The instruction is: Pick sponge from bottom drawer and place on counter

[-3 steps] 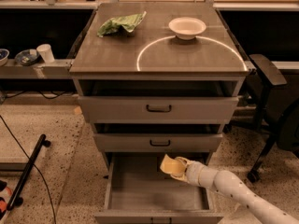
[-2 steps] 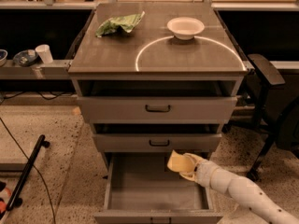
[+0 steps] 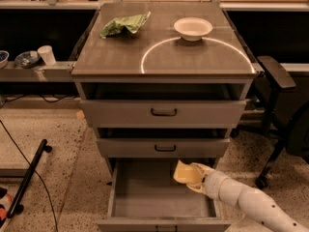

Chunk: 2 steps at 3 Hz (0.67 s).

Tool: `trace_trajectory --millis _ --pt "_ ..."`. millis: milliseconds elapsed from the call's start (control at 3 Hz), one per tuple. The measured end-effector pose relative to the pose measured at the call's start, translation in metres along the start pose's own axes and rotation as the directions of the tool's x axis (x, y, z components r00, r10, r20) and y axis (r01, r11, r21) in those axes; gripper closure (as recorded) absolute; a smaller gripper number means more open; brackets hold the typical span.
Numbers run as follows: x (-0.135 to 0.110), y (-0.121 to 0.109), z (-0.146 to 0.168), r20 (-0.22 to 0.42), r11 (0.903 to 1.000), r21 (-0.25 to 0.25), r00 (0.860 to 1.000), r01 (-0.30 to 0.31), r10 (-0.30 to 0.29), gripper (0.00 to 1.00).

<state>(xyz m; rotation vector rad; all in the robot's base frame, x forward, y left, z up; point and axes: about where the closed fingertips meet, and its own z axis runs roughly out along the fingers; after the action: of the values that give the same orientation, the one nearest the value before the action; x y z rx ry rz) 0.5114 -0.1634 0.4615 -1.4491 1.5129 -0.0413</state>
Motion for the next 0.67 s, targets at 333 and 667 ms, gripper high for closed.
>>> trace_trajectory --millis 333,667 --pt "-0.014 -0.025 -0.012 0.035 0.9991 0.008 0.999 0.041 -0.041 1.00" --pt "-0.061 -0.151 -0.089 0.074 0.9721 0.145 0.978 0.184 -0.196 1.00"
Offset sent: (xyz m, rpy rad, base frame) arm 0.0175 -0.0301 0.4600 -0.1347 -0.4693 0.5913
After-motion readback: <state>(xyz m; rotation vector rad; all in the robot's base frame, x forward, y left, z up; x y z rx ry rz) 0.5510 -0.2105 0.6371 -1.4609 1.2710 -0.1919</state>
